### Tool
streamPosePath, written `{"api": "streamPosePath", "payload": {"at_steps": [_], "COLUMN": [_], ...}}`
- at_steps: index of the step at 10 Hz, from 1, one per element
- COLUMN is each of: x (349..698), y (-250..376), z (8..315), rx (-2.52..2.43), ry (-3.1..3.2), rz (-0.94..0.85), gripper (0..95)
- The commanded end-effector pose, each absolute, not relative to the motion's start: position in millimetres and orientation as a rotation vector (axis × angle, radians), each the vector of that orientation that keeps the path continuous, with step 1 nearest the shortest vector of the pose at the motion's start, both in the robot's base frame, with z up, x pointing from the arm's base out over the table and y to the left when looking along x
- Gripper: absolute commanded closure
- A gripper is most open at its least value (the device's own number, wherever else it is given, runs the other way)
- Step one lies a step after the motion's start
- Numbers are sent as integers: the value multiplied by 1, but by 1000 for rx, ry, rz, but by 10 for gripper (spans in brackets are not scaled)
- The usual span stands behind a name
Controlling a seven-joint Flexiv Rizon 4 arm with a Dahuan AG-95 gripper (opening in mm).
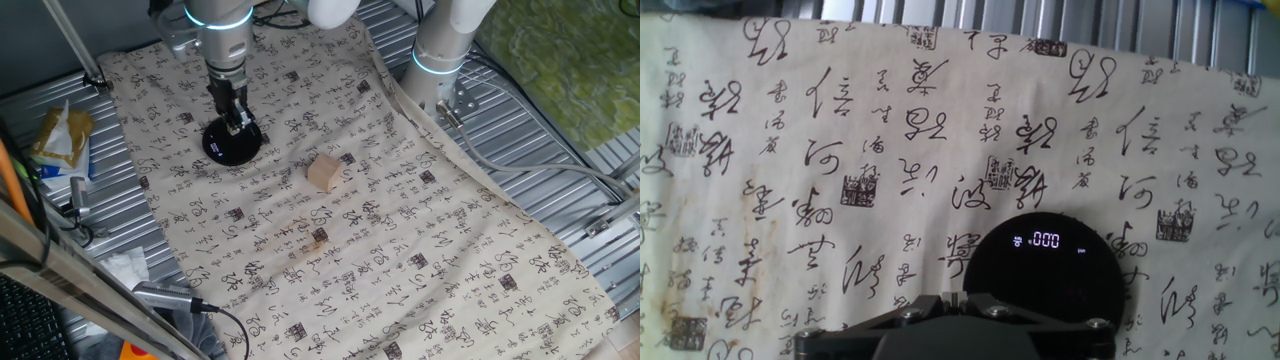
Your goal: Place the block on the scale
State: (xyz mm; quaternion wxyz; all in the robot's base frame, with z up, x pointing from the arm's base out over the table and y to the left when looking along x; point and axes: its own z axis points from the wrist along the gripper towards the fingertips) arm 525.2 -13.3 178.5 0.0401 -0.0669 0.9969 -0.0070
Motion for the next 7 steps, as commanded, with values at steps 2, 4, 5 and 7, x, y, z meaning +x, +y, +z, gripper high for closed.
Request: {"api": "streamPosePath", "payload": {"at_steps": [2, 4, 5, 7], "x": [523, 526, 526, 522], "y": [-13, -3, 4, 20], "z": [183, 186, 191, 198], "rx": [-103, -152, -180, -177], "ry": [3055, 3058, 3054, 3087], "rz": [-14, -2, 10, -6], "gripper": [950, 950, 950, 950]}}
